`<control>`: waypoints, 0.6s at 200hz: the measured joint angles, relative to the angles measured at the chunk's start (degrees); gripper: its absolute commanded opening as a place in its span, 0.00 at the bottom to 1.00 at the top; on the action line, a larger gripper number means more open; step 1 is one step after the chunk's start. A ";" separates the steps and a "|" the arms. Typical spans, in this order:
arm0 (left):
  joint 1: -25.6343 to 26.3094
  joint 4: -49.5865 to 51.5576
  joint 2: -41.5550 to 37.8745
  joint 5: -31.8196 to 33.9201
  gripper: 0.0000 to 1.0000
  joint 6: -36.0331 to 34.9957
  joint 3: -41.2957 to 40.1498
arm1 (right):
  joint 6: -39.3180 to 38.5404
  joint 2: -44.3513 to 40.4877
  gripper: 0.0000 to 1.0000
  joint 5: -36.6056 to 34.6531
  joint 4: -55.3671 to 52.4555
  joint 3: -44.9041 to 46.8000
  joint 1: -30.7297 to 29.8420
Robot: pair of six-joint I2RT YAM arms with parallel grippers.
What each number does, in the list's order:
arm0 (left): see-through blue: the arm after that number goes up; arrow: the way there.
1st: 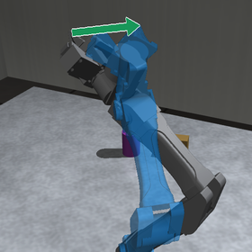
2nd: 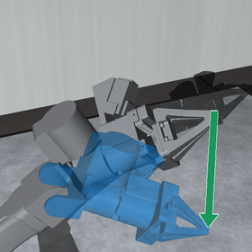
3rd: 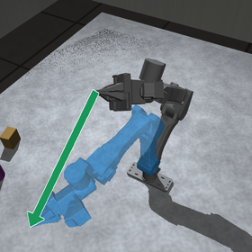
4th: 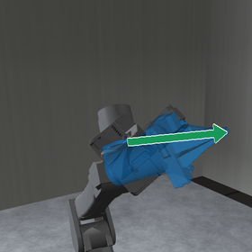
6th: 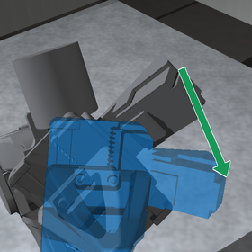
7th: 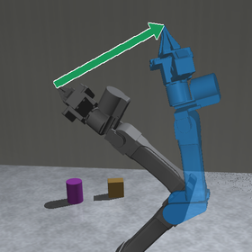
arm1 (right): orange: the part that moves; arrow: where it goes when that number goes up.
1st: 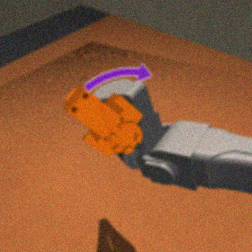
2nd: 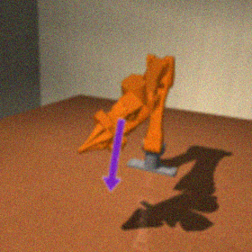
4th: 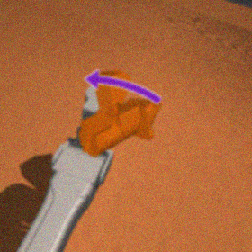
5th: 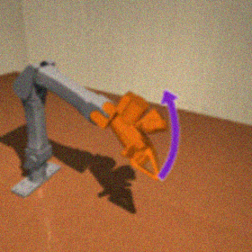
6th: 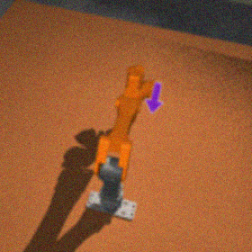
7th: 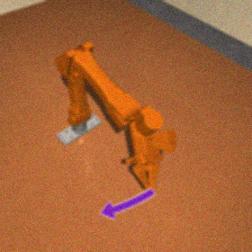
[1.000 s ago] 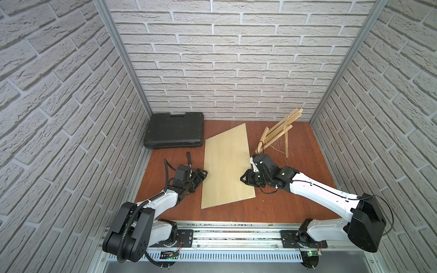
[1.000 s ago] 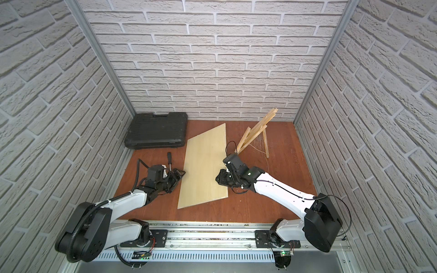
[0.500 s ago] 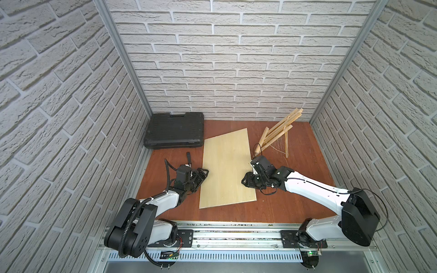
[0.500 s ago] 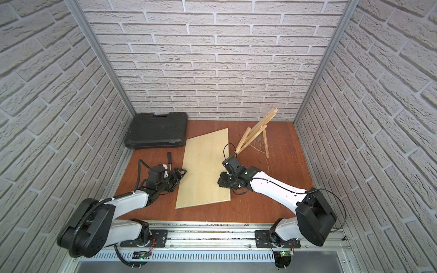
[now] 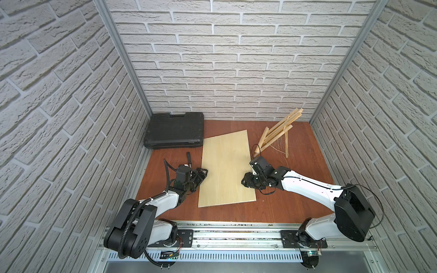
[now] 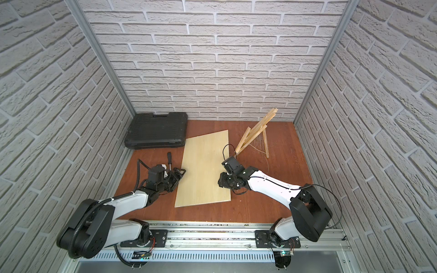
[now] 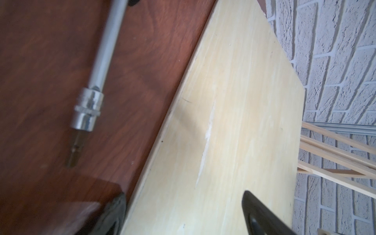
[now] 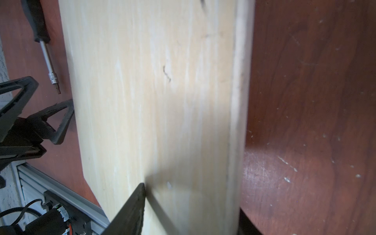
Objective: Disassemble the easel
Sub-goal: Place the drawing board at the center of the board, then adjust the drawing board at the center of the board.
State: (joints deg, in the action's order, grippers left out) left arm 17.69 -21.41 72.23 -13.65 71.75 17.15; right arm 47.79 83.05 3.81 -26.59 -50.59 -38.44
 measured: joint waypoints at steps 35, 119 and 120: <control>0.09 0.02 0.00 -0.72 0.89 0.04 -0.04 | -0.46 1.68 0.60 -3.28 -5.46 2.45 0.79; 0.74 0.07 1.03 -1.09 0.89 -0.09 0.81 | -1.97 1.95 0.62 -4.24 -6.40 2.36 2.12; 0.74 0.09 1.07 -1.09 0.89 -0.11 0.85 | -1.97 1.95 0.62 -4.24 -6.43 2.36 2.14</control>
State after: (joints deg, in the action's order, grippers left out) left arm 18.44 -21.32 73.30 -14.74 71.64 18.00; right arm 45.82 84.99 -0.43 -33.01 -48.23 -36.29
